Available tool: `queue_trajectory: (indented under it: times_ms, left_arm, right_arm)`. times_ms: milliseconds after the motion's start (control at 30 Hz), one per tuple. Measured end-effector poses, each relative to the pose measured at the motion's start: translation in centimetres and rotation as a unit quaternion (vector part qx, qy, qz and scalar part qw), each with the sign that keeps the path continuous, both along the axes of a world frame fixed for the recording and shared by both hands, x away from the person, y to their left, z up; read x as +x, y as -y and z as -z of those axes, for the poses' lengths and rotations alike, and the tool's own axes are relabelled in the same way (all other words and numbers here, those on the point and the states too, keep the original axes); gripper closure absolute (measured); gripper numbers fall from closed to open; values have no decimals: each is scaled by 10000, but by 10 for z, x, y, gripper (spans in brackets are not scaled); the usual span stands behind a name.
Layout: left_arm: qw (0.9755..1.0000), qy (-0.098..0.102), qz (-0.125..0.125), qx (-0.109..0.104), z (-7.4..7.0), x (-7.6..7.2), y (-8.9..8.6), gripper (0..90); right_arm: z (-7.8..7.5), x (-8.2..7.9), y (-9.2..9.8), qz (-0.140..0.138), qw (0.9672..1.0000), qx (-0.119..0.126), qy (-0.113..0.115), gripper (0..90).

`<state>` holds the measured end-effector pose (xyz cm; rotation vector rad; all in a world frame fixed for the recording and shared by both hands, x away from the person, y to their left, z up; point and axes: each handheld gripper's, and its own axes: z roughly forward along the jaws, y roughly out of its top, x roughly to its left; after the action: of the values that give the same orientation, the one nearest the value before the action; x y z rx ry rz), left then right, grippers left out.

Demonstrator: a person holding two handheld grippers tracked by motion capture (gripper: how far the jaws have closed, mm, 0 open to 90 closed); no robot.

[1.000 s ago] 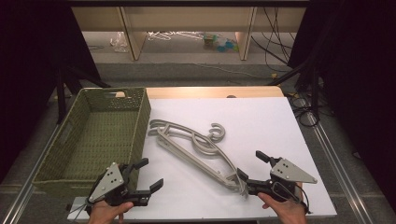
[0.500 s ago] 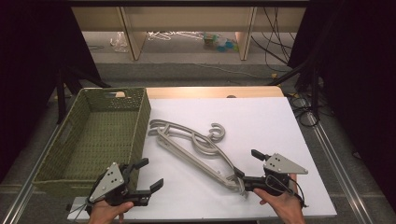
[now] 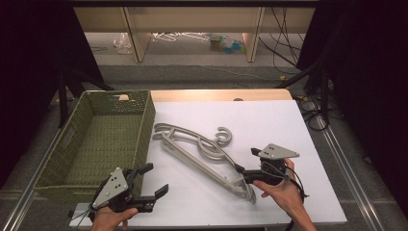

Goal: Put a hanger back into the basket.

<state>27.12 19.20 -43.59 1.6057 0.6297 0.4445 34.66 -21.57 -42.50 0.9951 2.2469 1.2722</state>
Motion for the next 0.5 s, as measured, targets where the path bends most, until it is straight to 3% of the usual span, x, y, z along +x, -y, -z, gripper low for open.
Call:
queue_trajectory:
  times_ms: [333,500]
  left_arm:
    - [10000,-21,-15,3,0,0,0,160]
    - [10000,-7,-10,4,0,0,0,160]
  right_arm:
    - [10,28,-9,-139,9970,-432,-625,232]
    - [14,35,-13,-190,9947,-662,-763,246]
